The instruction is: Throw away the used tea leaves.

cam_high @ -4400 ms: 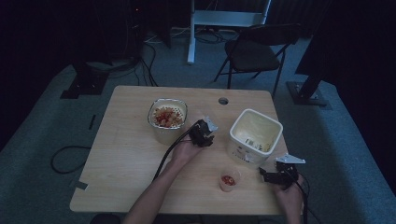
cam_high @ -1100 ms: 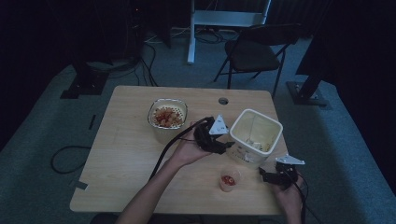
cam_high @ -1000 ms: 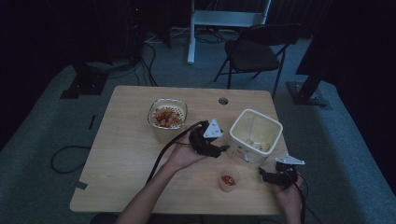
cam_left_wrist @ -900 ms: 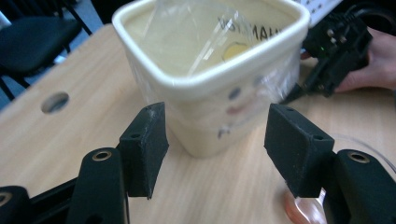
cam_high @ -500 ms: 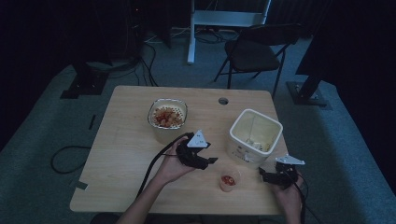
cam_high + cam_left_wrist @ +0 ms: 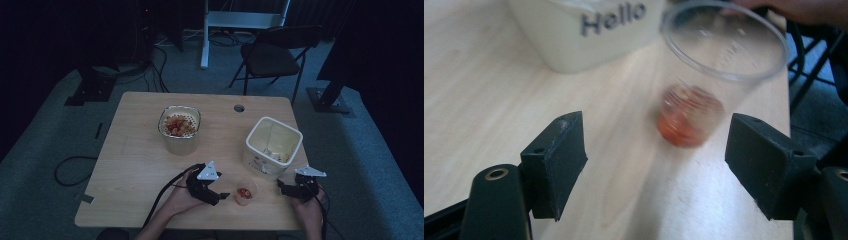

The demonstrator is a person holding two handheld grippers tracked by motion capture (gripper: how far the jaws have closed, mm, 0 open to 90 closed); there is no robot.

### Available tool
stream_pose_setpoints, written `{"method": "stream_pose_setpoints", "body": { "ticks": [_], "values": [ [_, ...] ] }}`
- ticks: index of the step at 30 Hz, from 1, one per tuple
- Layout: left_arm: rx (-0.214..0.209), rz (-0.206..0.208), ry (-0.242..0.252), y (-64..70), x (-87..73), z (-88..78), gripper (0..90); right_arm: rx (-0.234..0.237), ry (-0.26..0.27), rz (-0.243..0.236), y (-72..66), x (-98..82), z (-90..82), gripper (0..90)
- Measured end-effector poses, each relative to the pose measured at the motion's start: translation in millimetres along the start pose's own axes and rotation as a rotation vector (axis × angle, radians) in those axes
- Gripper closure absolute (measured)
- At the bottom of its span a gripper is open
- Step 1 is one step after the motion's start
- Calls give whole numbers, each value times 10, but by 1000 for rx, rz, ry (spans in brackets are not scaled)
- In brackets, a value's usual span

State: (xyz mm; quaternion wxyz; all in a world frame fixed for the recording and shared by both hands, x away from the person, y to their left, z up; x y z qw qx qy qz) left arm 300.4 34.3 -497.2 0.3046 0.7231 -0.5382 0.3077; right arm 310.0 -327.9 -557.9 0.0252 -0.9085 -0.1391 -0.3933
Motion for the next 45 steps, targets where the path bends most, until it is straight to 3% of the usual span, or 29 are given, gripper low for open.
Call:
{"method": "stream_pose_setpoints", "body": {
  "ticks": [2, 9, 12, 15, 19, 22, 29, 36, 45],
  "values": [
    [-19, 15, -11, 40, -32, 74, 214, 0, 0, 0, 0, 0, 0, 117],
    [-95, 71, 41, 157, 7, 356, 163, 0, 0, 1, -1, 0, 0, 117],
    [-87, 75, 25, 161, 52, 529, 161, 0, 0, 1, -1, 0, 0, 117],
    [-102, 69, 87, 150, 145, 630, 161, -1, 0, 1, -1, 0, 0, 117],
    [-94, 72, 102, 134, 207, 678, 163, 0, 0, 1, -1, 0, 0, 117],
    [-86, 74, 130, 122, 231, 664, 247, -1, 0, 1, -1, 0, 0, 117],
    [-59, 98, 126, 78, 205, 599, 263, -1, 0, 1, -1, 0, 0, 117],
    [-29, 94, 134, 49, 187, 553, 283, -1, 0, 1, -1, 0, 0, 117],
    [40, 27, 218, -148, 199, 103, 295, -1, 0, 1, -1, 0, 0, 117]
  ]
}}
Point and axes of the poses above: each handheld gripper's, and its own axes: z roughly forward along the jaws, x roughly out of its top, y roughly to its right, the point moved 1 cm from there along z, roughly forward along the jaws, and after that the axes turned 6 degrees about -x, right-handed, at the moved point
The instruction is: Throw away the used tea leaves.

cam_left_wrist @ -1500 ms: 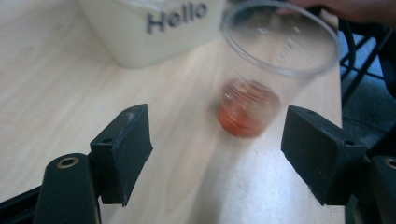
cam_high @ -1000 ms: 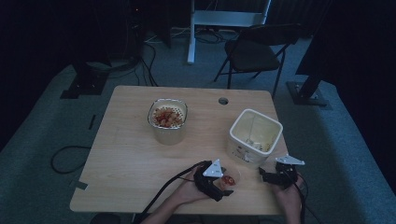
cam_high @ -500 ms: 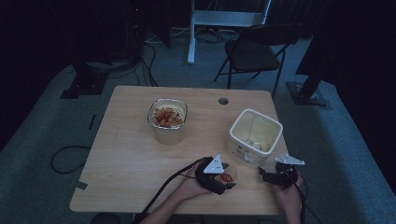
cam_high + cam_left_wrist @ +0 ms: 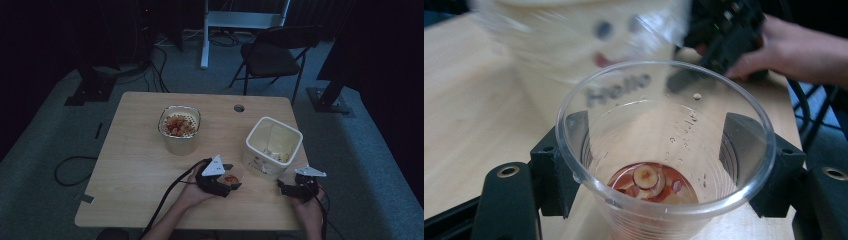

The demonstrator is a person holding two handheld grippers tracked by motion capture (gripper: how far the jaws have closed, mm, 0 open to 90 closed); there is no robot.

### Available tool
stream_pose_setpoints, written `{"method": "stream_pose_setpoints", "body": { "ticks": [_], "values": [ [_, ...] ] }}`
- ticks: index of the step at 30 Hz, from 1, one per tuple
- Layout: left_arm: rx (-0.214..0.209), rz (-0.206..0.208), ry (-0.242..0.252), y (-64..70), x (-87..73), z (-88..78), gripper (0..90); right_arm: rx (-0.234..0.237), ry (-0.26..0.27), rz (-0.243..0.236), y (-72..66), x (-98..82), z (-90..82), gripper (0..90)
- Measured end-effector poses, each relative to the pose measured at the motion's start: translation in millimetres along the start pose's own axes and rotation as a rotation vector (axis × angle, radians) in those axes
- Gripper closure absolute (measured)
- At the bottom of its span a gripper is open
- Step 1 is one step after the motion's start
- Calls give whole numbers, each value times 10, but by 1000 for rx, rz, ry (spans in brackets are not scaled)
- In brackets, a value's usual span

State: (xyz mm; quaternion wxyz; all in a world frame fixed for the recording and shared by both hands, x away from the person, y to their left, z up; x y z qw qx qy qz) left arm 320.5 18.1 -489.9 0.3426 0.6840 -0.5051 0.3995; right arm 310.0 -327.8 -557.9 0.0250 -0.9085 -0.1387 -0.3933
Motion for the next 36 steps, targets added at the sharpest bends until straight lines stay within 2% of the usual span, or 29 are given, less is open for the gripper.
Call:
{"method": "stream_pose_setpoints", "body": {
  "ticks": [1, 2, 12, 13, 15, 21, 25, 26, 27, 32, 36],
  "values": [
    [0, 0, 0, 0, 0, 0, 295, 0, 0, 0, 0, 0, 0, 117],
    [53, -12, 10, -78, 31, -160, 295, 0, 0, 0, 0, 0, 0, 117],
    [247, -55, 51, -338, 63, -885, 295, 0, 0, 0, 0, 0, 0, 117],
    [247, -55, 51, -338, 63, -885, 295, 0, 0, 0, 0, 0, 0, 117],
    [288, -64, 51, -389, 46, -1043, 295, 0, 0, 0, 0, 0, 0, 117],
    [369, -95, 80, -506, -25, -1420, 295, 0, 0, 0, 0, 0, 0, 117],
    [428, -106, 80, -584, -83, -1666, 295, 0, 0, 0, 0, 0, 0, 117],
    [428, -106, 80, -584, -83, -1666, 295, 0, 0, 0, 0, 0, 0, 117],
    [452, -114, 83, -616, -111, -1758, 295, 0, 0, 0, 0, 0, 0, 117],
    [515, -149, 100, -724, -196, -2003, 295, 0, 0, 0, 0, 0, 0, 117],
    [544, -175, 125, -800, -225, -2145, 295, 0, 0, 0, 0, 0, 0, 117]
  ]
}}
Point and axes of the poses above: each handheld gripper's, and its own axes: z roughly forward along the jaws, x roughly out of its top, y roughly to its right, the point moved 1 cm from there along z, roughly forward along the jaws, and after that the axes turned 6 degrees about -x, right-handed, at the moved point
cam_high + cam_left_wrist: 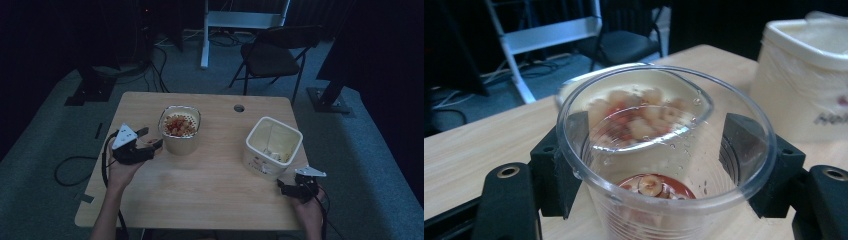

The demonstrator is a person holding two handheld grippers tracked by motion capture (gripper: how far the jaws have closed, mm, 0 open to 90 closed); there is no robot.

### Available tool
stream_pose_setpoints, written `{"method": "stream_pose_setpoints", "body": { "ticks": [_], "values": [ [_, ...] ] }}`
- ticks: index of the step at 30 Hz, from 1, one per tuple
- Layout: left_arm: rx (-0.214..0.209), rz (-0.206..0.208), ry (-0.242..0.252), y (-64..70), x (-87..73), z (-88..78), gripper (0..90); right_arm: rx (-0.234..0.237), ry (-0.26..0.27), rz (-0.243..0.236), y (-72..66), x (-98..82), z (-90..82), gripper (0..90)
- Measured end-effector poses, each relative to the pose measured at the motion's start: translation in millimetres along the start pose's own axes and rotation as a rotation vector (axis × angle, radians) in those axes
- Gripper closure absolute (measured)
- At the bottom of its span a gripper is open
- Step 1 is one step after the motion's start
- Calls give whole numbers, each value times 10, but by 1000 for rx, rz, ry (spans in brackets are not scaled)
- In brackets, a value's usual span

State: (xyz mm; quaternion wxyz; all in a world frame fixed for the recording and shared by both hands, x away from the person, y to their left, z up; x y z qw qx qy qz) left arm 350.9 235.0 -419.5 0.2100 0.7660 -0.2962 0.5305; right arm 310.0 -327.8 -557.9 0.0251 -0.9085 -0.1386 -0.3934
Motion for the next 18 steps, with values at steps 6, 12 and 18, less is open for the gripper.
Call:
{"method": "stream_pose_setpoints", "body": {
  "ticks": [6, 12, 18],
  "values": [
    [48, -15, 12, -175, 76, -124, 295, -1, -1, 2, -2, 0, -1, 117],
    [82, -12, 3, -281, 125, -185, 296, -1, -1, 2, -2, 0, -1, 117],
    [107, -16, 20, -451, 271, -331, 295, -1, 0, 2, -2, 0, -1, 117]
  ]
}}
Point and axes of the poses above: each handheld gripper's, and its own axes: z roughly forward along the jaws, x roughly out of its top, y roughly to its right, the point moved 1 cm from there along z, roughly forward along the jaws, and after that the axes turned 6 degrees about -x, right-handed, at the moved point
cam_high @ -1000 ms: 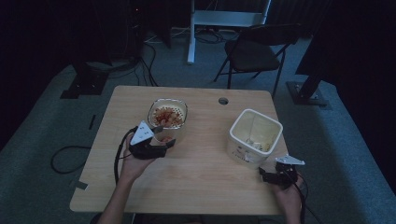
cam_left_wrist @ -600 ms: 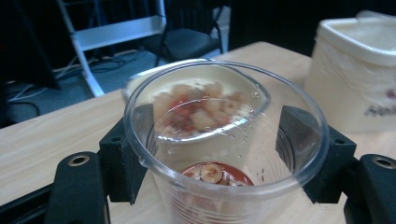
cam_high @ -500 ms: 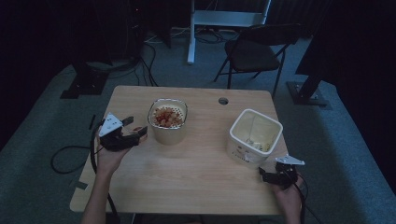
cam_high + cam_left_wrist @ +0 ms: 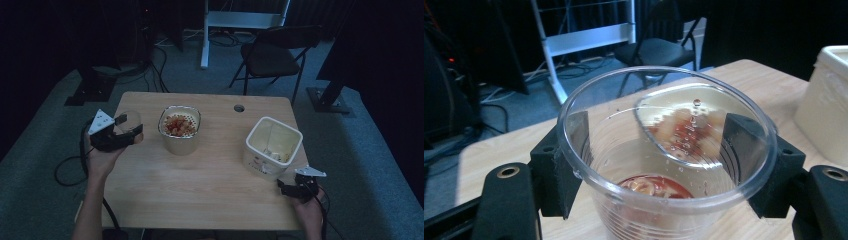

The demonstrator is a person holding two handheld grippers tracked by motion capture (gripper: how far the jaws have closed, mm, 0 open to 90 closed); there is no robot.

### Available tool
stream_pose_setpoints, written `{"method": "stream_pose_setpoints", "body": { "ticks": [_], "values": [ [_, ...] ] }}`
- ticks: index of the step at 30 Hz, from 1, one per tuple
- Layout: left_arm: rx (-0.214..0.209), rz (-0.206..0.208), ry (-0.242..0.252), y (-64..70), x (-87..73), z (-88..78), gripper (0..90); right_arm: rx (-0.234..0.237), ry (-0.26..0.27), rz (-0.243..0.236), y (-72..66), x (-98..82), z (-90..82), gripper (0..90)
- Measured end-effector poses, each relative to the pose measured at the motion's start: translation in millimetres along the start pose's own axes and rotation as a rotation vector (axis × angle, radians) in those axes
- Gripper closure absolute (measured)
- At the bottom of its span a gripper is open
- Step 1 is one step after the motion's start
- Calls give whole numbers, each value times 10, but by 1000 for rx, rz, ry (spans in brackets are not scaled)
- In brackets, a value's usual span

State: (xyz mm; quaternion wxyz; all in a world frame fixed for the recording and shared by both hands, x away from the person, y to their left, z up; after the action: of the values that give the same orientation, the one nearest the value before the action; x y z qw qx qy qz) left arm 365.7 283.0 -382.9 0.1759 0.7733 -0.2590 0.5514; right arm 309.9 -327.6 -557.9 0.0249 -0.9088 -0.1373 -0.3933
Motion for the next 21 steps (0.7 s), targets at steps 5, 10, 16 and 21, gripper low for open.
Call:
{"method": "stream_pose_setpoints", "body": {
  "ticks": [5, 10, 16, 21],
  "values": [
    [50, 45, -37, -120, 124, -50, 295, -1, 0, 3, -2, 4, 4, 117],
    [76, 72, -32, -261, 348, -60, 295, -6, -1, 5, -9, 26, 25, 117],
    [82, 53, -33, -350, 477, 131, 295, -7, -1, 6, -10, 25, 25, 117],
    [85, 39, -55, -366, 527, 357, 296, -6, -1, 6, -10, 25, 25, 117]
  ]
}}
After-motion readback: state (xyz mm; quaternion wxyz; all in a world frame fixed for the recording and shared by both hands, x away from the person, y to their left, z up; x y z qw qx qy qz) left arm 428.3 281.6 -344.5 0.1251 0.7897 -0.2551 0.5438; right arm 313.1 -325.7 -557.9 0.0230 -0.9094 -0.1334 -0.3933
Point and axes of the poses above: each handheld gripper's, and its own axes: z roughly forward along the jaws, x roughly out of its top, y roughly to its right, the point moved 1 cm from there along z, roughly forward along the jaws, and after that the axes turned 6 degrees about -x, right-handed, at the moved point
